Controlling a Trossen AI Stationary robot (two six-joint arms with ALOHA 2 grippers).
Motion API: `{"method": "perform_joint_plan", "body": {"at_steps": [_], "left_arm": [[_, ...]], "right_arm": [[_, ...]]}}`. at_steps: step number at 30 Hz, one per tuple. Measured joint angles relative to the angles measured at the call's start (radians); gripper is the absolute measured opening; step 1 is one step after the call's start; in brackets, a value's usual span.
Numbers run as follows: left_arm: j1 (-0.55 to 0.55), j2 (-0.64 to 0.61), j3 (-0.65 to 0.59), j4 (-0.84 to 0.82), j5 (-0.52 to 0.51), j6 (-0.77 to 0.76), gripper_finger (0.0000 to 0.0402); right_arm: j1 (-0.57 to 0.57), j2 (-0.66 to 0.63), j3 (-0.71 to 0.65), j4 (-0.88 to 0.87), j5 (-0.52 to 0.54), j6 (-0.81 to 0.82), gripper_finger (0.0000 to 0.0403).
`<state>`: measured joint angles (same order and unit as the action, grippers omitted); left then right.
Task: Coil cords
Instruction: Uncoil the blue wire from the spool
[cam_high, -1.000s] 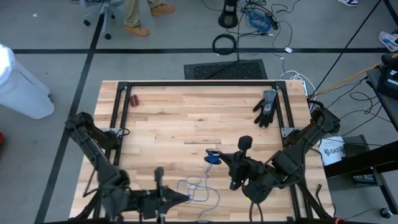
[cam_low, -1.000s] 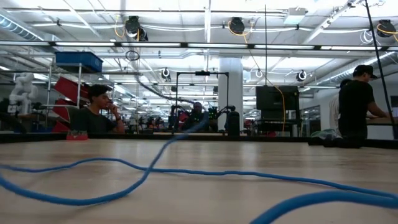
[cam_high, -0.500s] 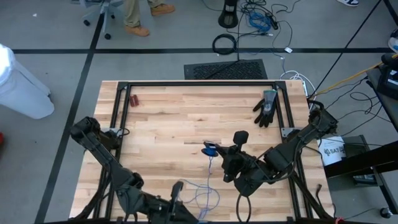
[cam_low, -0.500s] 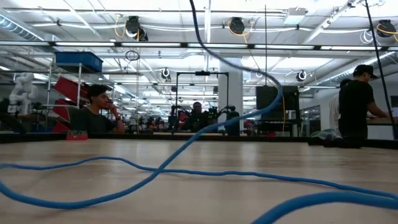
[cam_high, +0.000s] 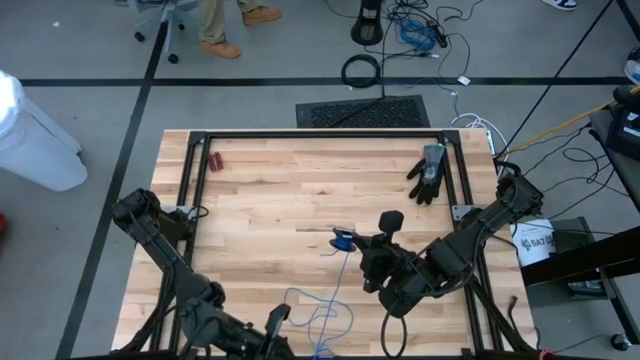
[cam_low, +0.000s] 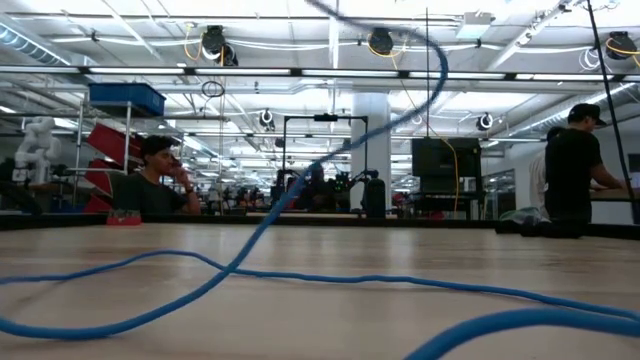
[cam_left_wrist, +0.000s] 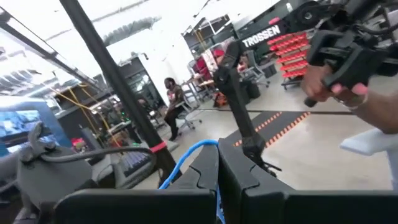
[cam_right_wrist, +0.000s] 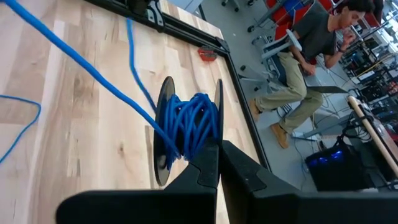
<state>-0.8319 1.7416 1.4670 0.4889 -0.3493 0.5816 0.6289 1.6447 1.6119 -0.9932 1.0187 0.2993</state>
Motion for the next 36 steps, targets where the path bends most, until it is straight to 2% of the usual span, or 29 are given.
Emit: {"method": "perform_joint_plan", "body": {"at_steps": [4, 9, 13, 18, 24, 27, 29, 33, 36], "left_arm": [[0.009, 0.0, 0.0, -0.032, -0.001, -0.03, 0.0002], [0.044, 0.0, 0.0, -0.153, -0.004, -0.058, 0.0002], [0.079, 0.0, 0.0, -0.246, -0.058, -0.13, 0.0012], [0.1, 0.0, 0.0, -0.386, -0.201, -0.185, 0.0082], [0.099, 0.0, 0.0, -0.5, -0.485, -0.263, 0.0173], [0.098, 0.0, 0.0, -0.554, -0.546, -0.278, 0.0201], [0.098, 0.0, 0.0, -0.542, -0.574, -0.272, 0.0211], [0.104, 0.0, 0.0, -0.414, -0.667, -0.208, 0.0216], [0.109, -0.002, 0.0, -0.317, -0.657, -0.179, 0.0217]], "right_arm": [[0.0, 0.0, 0.0, 0.005, 0.007, 0.003, 0.0], [0.009, -0.003, 0.0, 0.057, 0.083, -0.018, 0.0], [0.027, -0.02, 0.0, 0.11, 0.111, -0.049, 0.0], [0.062, -0.049, 0.0, 0.123, 0.159, -0.056, 0.0], [0.108, -0.071, 0.0, 0.126, 0.184, -0.053, 0.0], [0.13, -0.077, 0.0, 0.127, 0.243, -0.053, 0.0], [0.14, -0.084, 0.0, 0.127, 0.262, -0.055, 0.0], [0.146, -0.096, 0.0, 0.129, 0.264, -0.056, 0.0], [0.145, -0.098, 0.001, 0.133, 0.265, -0.056, 0.0]]}}
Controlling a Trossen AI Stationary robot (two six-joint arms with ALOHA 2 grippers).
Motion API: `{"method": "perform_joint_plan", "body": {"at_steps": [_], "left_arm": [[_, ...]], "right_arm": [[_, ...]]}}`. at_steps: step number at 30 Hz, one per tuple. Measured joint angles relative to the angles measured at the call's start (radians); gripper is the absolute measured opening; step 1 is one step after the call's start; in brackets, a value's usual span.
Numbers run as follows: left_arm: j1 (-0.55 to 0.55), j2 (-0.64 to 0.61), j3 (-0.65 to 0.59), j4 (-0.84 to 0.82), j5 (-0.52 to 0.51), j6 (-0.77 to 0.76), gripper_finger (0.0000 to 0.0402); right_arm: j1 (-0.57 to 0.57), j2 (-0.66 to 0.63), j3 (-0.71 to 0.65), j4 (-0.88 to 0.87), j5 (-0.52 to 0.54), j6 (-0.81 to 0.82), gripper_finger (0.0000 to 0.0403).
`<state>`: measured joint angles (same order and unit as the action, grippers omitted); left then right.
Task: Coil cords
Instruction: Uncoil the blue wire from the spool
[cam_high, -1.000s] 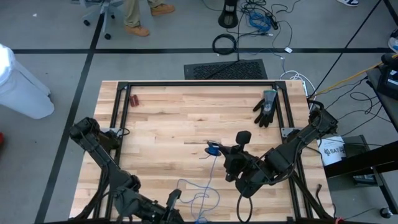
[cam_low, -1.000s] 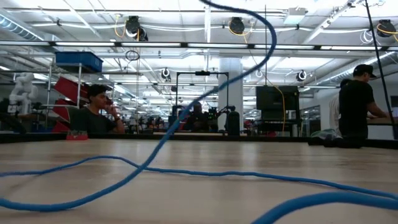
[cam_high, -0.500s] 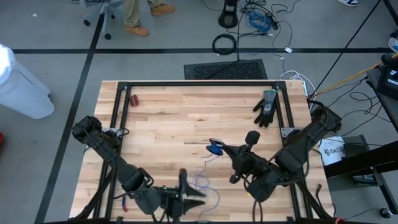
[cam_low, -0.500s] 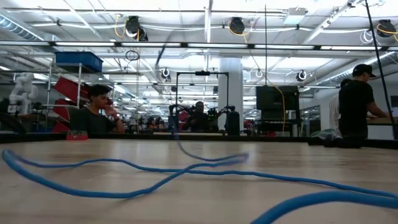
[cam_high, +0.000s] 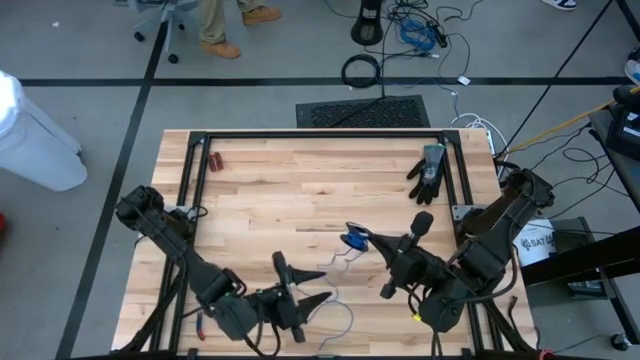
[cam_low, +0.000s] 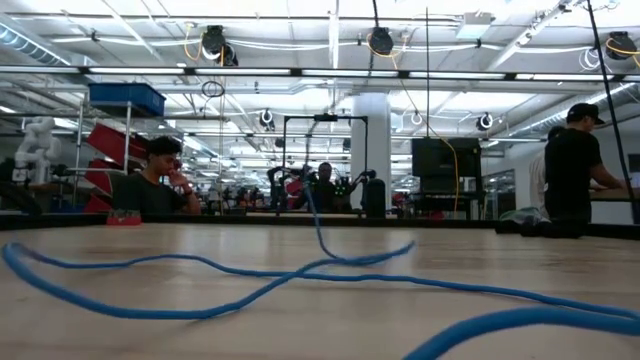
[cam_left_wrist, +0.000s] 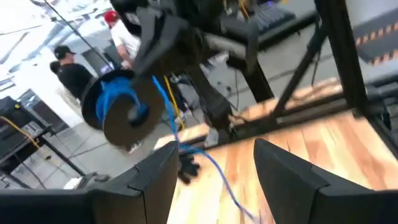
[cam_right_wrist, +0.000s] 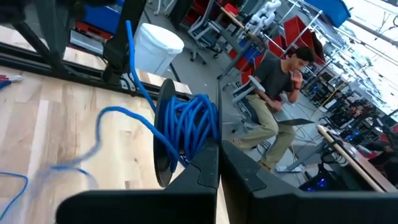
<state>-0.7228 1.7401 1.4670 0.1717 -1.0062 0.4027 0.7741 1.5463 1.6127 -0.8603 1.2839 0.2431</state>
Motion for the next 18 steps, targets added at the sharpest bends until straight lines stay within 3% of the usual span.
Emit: {"method": "perform_joint_plan", "body": {"at_steps": [5, 18], "left_arm": [[0.005, 0.0, 0.0, 0.005, 0.131, 0.003, 0.0217], [0.065, 0.038, -0.001, 0.111, 0.138, -0.004, 0.0217]], "right_arm": [[0.0, 0.0, 0.0, 0.024, -0.009, -0.004, 0.0], [0.026, 0.001, 0.0, 0.126, -0.033, -0.1, 0.0]]}}
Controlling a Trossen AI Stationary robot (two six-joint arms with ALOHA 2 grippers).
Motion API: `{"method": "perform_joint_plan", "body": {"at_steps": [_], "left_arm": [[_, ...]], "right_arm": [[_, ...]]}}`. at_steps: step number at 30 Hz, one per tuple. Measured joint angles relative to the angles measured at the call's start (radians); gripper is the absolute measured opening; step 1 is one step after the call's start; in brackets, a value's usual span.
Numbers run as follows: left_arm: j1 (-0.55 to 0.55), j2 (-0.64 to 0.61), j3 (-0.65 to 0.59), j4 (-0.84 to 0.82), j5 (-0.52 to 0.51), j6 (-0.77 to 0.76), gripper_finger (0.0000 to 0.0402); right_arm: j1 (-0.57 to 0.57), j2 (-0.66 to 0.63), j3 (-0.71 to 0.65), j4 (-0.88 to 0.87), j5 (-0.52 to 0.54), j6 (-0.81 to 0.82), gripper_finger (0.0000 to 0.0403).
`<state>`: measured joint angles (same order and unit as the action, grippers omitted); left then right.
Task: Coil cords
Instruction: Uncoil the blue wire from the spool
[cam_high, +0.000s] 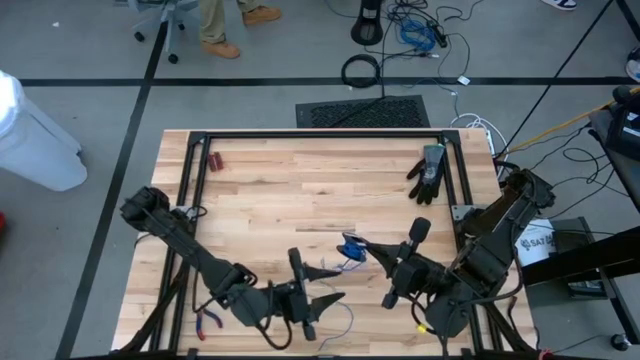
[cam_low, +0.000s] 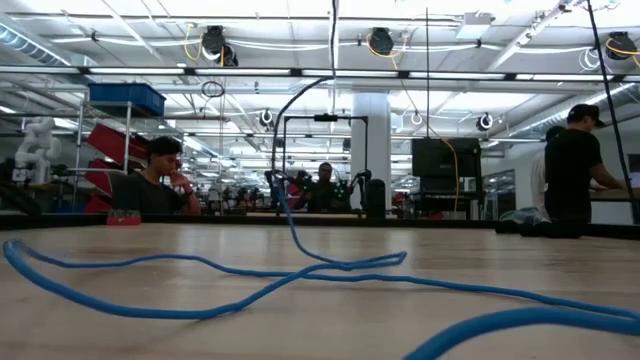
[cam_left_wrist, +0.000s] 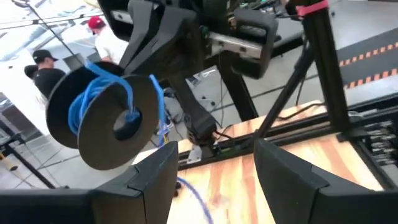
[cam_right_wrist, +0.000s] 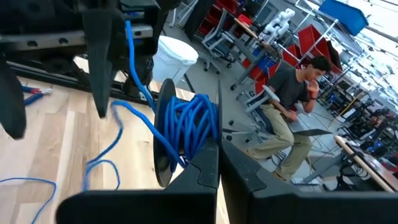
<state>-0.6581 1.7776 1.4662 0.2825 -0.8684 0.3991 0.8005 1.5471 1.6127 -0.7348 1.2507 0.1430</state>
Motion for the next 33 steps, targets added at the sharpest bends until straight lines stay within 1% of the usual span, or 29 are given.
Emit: {"method": "perform_joint_plan", "body": {"at_steps": [5, 8, 13, 17, 19, 21, 26, 27, 33], "left_arm": [[0.003, 0.001, 0.0, 0.05, -0.011, -0.001, 0.0217], [0.005, 0.008, 0.0, 0.052, -0.017, 0.0, 0.0217], [0.011, 0.011, 0.0, 0.049, -0.02, -0.001, 0.0217], [0.023, 0.011, 0.0, 0.043, -0.02, 0.0, 0.0204], [0.024, 0.011, 0.0, 0.042, -0.013, 0.0, 0.0183], [0.022, 0.011, 0.0, 0.041, -0.01, 0.0, 0.015], [0.022, 0.011, 0.0, 0.041, -0.026, 0.0, 0.0027], [0.023, 0.011, 0.0, 0.041, -0.026, -0.001, 0.0015], [0.031, 0.025, 0.0, 0.045, -0.026, -0.001, 0.0005]], "right_arm": [[0.0, 0.0, 0.0, 0.009, -0.001, -0.006, 0.0], [0.0, 0.0, 0.0, 0.011, -0.029, -0.002, 0.0], [0.0, 0.0, 0.0, 0.022, -0.033, -0.005, 0.0], [0.0, 0.0, 0.0, 0.022, -0.033, -0.009, 0.0], [0.0, 0.0, 0.0, 0.022, -0.033, -0.009, 0.0], [0.0, 0.0, 0.0, 0.022, -0.033, -0.009, 0.0], [0.0, 0.0, 0.0, 0.022, -0.033, -0.009, 0.0], [0.0, 0.0, 0.0, 0.022, -0.034, -0.009, 0.0], [0.0, 0.001, 0.0, 0.034, -0.048, -0.008, 0.0]]}}
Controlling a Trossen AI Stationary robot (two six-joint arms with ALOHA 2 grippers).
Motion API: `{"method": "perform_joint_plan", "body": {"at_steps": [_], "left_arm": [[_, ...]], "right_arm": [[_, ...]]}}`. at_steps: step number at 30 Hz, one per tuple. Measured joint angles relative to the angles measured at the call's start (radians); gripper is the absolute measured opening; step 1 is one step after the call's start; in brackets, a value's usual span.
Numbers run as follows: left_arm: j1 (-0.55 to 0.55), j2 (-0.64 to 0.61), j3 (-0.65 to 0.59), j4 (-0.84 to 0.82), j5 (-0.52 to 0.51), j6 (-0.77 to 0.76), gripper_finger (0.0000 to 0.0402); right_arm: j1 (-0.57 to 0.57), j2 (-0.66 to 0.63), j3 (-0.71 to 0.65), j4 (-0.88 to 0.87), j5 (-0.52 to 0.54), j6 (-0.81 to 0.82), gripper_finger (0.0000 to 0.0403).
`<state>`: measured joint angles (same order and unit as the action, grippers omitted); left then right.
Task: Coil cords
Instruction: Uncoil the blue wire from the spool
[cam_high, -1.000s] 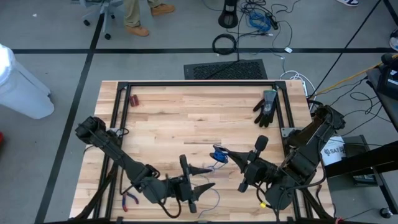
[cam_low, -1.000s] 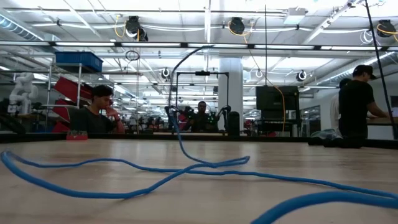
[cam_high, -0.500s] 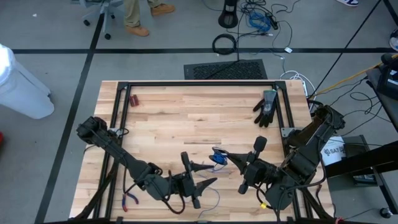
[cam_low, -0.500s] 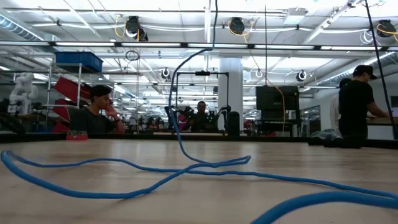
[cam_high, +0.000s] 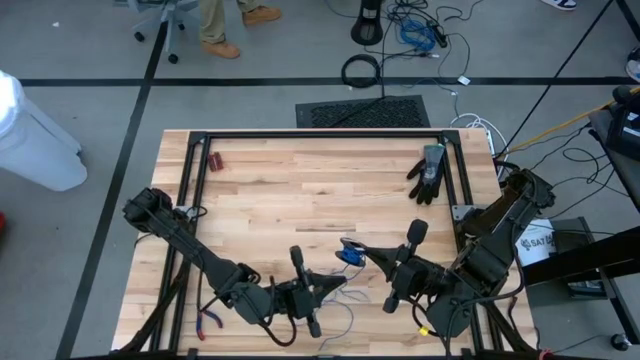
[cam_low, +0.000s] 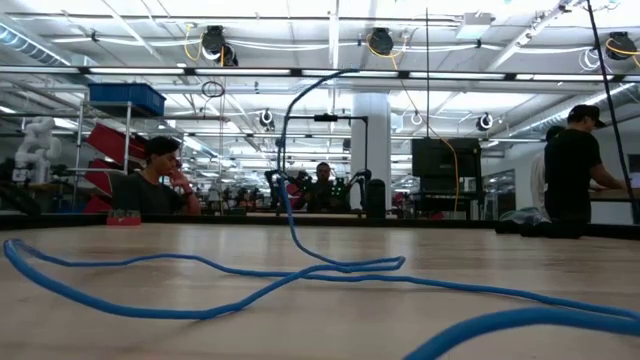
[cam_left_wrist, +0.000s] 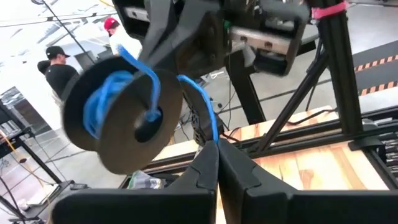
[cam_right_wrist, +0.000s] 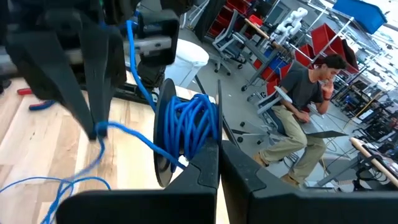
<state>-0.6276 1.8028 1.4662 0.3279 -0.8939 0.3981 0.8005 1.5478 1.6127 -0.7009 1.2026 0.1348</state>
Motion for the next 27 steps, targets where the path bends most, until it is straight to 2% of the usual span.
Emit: {"method": "perform_joint_plan", "body": {"at_steps": [7, 11, 17, 21, 27], "left_arm": [[0.058, 0.056, 0.0, -0.016, 0.009, -0.001, 0.0003], [0.08, 0.07, 0.0, -0.097, -0.008, -0.008, 0.0002], [0.086, 0.07, 0.0, -0.233, -0.187, -0.025, 0.0002], [0.07, 0.066, 0.0, -0.256, -0.259, 0.016, 0.0001], [-0.005, 0.005, 0.0, -0.269, -0.547, 0.189, 0.0001]], "right_arm": [[0.0, 0.0, 0.0, 0.059, -0.003, -0.037, 0.0], [0.016, 0.0, 0.0, 0.078, -0.004, -0.046, 0.0], [0.06, 0.0, 0.0, 0.095, -0.004, -0.058, 0.0], [0.083, 0.0, 0.0, 0.099, -0.004, -0.082, 0.0], [0.099, 0.0, 0.0, 0.091, -0.003, -0.099, 0.0]]}}
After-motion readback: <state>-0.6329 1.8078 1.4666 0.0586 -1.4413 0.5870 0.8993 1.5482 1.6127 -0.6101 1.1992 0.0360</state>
